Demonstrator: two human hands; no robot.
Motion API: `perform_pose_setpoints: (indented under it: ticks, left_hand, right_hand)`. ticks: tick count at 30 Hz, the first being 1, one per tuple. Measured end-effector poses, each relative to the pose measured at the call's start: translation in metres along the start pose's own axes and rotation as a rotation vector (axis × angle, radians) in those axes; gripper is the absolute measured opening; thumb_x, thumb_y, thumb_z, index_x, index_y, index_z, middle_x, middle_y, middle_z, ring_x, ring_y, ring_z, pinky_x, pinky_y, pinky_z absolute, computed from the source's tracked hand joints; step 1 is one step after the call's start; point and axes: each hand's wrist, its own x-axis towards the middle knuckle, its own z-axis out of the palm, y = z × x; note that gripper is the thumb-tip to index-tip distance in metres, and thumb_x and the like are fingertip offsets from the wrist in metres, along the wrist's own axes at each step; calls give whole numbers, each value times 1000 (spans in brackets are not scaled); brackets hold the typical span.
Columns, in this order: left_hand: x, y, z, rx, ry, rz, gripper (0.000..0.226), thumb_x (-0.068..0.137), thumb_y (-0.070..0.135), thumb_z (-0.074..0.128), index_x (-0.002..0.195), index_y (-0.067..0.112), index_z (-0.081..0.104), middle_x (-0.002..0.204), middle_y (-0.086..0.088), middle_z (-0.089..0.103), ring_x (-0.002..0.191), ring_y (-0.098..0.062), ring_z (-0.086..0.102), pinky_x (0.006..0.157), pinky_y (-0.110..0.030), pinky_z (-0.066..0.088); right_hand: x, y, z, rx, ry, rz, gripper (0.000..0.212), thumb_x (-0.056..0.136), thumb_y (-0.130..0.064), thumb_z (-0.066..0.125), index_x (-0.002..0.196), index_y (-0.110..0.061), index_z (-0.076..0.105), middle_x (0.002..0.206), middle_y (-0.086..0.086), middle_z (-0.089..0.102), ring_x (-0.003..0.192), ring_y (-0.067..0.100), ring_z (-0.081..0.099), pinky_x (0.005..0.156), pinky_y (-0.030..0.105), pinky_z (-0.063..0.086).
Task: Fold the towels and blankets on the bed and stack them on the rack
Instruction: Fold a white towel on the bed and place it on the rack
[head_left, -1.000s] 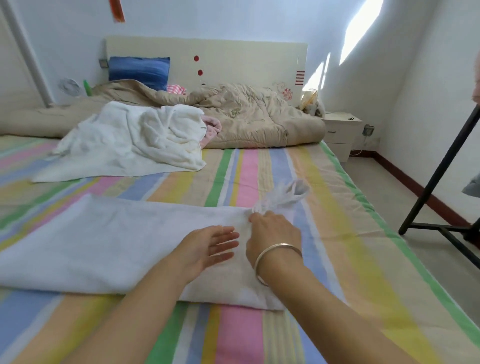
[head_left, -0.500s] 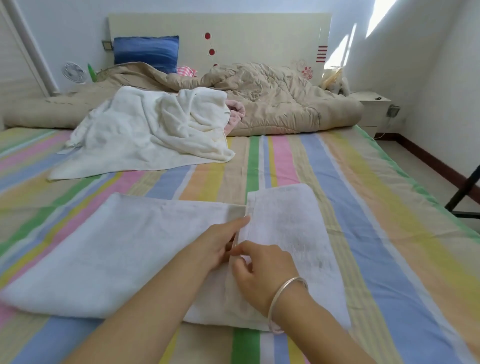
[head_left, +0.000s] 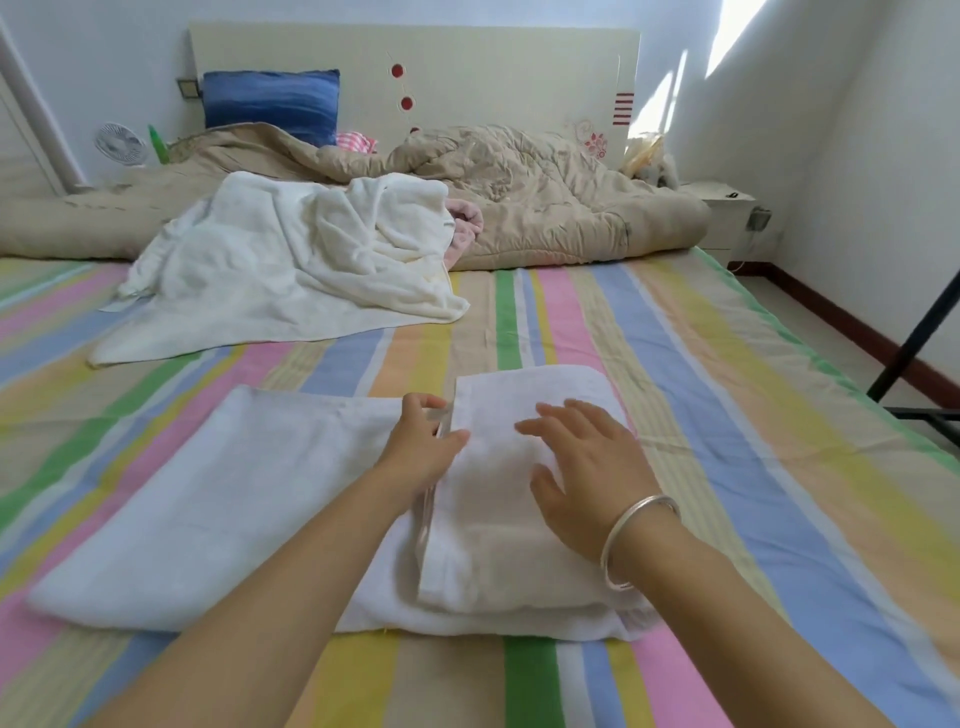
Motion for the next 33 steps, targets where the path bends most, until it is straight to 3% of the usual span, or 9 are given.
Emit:
perform_pose_setpoints:
  ticks: [4, 7, 9, 12, 18, 21, 24, 27, 33]
  left_hand:
    - [-7, -19, 11, 31, -24, 183, 30, 91, 5, 55, 99, 32, 61, 120, 7, 62, 104, -13, 60, 80, -20, 45]
    - [-9, -19, 14, 7, -17, 207, 36, 92, 2, 51, 93, 32, 70, 107, 7, 69, 88, -6, 64, 68, -11, 44]
    - [-7, -17, 12, -1, -18, 171, 36, 92, 3, 48, 100, 30, 71, 103, 3, 69, 59, -3, 57, 53, -15, 42]
    - [-7, -12, 11, 4, -39, 150, 38, 91, 0, 46, 107, 27, 69, 107, 2, 66, 52, -2, 52, 49, -17, 42]
    - [-4, -6, 11, 142, 30, 161, 34, 91, 7, 46, 105, 31, 65, 115, 10, 59, 74, -13, 62, 58, -25, 50]
    - [-8, -10, 20, 326, 84, 152, 28, 95, 15, 44, 107, 36, 60, 115, 10, 57, 85, -16, 58, 74, -29, 48]
    - [-13, -13, 29, 518, 110, 178, 33, 98, 16, 41, 122, 33, 55, 143, 11, 40, 112, -16, 54, 88, -31, 44]
    - [-19, -1, 35, 847, 121, 196, 41, 99, 22, 38, 138, 27, 46, 163, 2, 3, 146, -22, 14, 114, -37, 21]
    - [-62, -21, 52, 945, -29, 231, 79, 86, 52, -10, 156, 15, -5, 162, 1, -16, 148, -12, -19, 121, -42, -8]
  right_hand:
    - [-10, 16, 37, -201, -276, 92, 76, 84, -66, 1, 153, -35, 1, 160, -3, -17, 145, 22, -24, 117, 50, -13]
    - [-15, 24, 49, -193, -268, 78, 95, 64, -68, -16, 153, -37, -4, 159, -5, -22, 143, 19, -29, 116, 48, -17]
    - [-14, 26, 49, -185, -259, 73, 96, 63, -69, -16, 153, -37, -4, 159, -6, -21, 143, 17, -29, 116, 47, -17]
    - [-14, 24, 49, -193, -278, 67, 92, 68, -70, -13, 153, -36, -3, 160, -6, -19, 144, 17, -28, 117, 47, -15]
    - [21, 24, 17, -213, -142, 86, 51, 99, -54, 22, 144, -33, 34, 153, -4, 30, 140, 21, 23, 110, 40, 20]
    - [54, 36, 25, -257, -44, 141, 60, 98, -55, 18, 153, -32, 10, 162, -1, 4, 148, 25, -2, 119, 42, 3]
    - [69, 49, 54, -266, -135, 178, 63, 97, -57, 15, 153, -34, -2, 162, -3, -11, 147, 26, -16, 119, 48, -6]
    - [73, 56, 75, -255, -171, 202, 63, 97, -57, 14, 154, -34, -2, 162, -4, -9, 148, 26, -13, 119, 49, -4]
    - [71, 55, 79, -288, -162, 197, 64, 97, -57, 12, 153, -33, -5, 162, -3, -11, 147, 25, -16, 118, 48, -6]
